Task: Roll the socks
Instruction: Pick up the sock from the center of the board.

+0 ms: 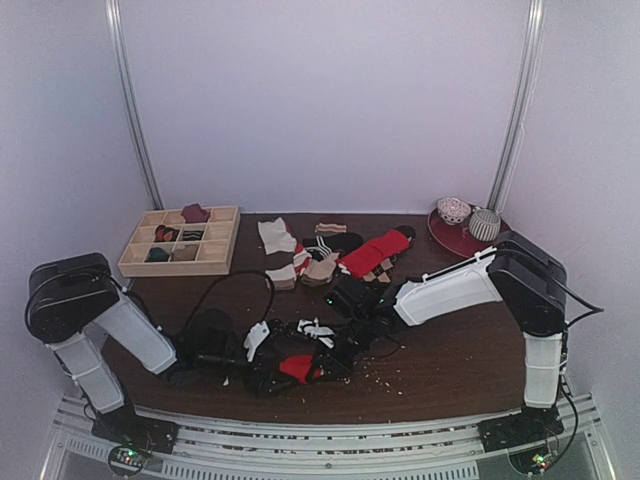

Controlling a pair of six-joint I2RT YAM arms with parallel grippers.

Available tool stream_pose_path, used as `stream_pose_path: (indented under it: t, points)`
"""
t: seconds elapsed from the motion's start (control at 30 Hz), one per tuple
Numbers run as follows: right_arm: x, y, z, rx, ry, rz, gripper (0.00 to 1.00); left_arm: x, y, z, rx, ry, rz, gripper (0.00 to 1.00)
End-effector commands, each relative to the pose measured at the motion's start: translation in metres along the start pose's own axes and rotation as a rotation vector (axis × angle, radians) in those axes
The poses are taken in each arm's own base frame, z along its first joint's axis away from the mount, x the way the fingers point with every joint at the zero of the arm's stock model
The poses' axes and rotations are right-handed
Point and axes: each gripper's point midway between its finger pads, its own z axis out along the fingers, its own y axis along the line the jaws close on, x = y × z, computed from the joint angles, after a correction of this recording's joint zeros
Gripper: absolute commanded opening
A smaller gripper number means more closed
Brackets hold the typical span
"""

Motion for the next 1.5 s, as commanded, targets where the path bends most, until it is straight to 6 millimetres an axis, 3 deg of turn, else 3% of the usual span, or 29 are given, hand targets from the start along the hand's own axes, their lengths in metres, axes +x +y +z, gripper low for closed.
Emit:
stream_pose_path:
  t: [0.0,0.23,0.33,0.47,0.67,0.87,1.13,1.33,1.47]
  points:
    - [0.137,-0.032,0.019,0.151,0.402,0.221,0.26,-0.007,-0.007,0.002,0.059,-0.031,-0.011,0.79]
    - [0.140,-0.033,0.019,0.156,0.409,0.229,0.26,-0.010,-0.013,-0.001,0.088,-0.050,-0.004,0.57]
    - [0.141,-0.033,0.019,0.156,0.413,0.233,0.26,-0.013,-0.015,-0.001,0.102,-0.061,-0.001,0.57]
    - [0.141,-0.033,0.020,0.158,0.415,0.234,0.26,-0.017,-0.017,-0.001,0.114,-0.075,0.006,0.70]
    - [0.144,-0.033,0.020,0.158,0.420,0.242,0.26,-0.020,-0.016,0.001,0.111,-0.081,0.014,0.70]
    - [0.144,-0.033,0.020,0.156,0.424,0.246,0.26,-0.018,-0.016,0.005,0.118,-0.074,0.018,0.64]
    - [0.146,-0.033,0.020,0.157,0.430,0.252,0.26,-0.012,-0.016,0.006,0.125,-0.049,0.010,0.63]
    - [0.147,-0.034,0.021,0.159,0.436,0.258,0.26,-0.015,-0.016,0.009,0.128,-0.049,0.018,0.55]
    - [0.148,-0.033,0.021,0.158,0.439,0.261,0.26,-0.014,-0.017,0.014,0.147,-0.038,0.017,0.44]
